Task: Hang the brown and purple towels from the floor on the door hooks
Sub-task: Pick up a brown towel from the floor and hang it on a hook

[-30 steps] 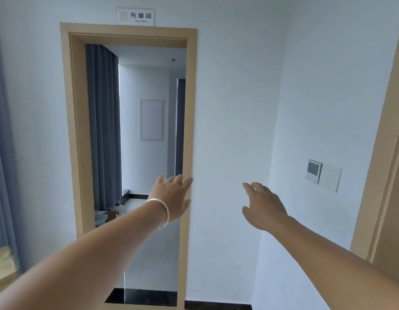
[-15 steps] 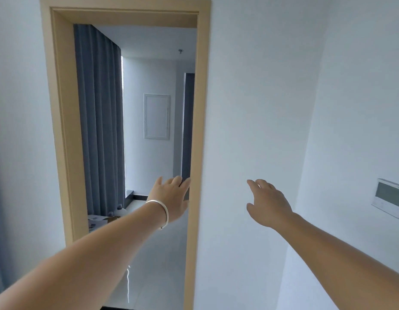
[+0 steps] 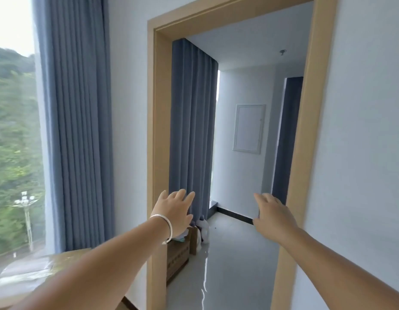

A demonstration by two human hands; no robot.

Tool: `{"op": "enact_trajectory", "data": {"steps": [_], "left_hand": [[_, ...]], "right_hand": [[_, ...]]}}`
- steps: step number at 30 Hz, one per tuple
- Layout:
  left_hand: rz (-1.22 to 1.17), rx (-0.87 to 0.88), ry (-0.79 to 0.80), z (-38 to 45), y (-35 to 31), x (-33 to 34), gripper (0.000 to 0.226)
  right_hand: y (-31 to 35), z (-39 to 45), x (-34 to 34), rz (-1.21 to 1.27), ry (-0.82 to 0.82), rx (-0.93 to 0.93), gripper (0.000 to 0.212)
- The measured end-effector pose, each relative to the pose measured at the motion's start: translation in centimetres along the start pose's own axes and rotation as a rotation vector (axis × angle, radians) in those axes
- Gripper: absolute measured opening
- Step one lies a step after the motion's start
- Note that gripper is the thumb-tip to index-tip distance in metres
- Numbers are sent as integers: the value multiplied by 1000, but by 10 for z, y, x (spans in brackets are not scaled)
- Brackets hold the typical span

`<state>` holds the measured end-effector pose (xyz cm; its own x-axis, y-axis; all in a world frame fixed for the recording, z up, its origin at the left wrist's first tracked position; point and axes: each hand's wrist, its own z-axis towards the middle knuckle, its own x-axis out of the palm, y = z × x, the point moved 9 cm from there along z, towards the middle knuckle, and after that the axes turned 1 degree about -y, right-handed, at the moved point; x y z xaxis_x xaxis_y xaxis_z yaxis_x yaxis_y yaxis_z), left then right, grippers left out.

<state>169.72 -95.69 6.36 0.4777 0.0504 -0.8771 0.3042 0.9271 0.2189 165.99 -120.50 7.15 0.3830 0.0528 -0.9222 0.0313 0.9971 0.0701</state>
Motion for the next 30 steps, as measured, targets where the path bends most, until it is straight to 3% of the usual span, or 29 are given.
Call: {"op": "enact_trajectory", "data": {"steps": [9, 21, 30], "left_hand": [[128, -305, 150, -12, 139, 62, 65], [210, -619, 238, -100, 392, 145, 67], [232, -787, 417, -199, 545, 243, 67]], "right_hand": [[140, 117, 91, 130, 77, -324, 67], [454, 168, 195, 241, 176, -754, 67], [644, 175, 301, 180, 299, -925, 68]]}}
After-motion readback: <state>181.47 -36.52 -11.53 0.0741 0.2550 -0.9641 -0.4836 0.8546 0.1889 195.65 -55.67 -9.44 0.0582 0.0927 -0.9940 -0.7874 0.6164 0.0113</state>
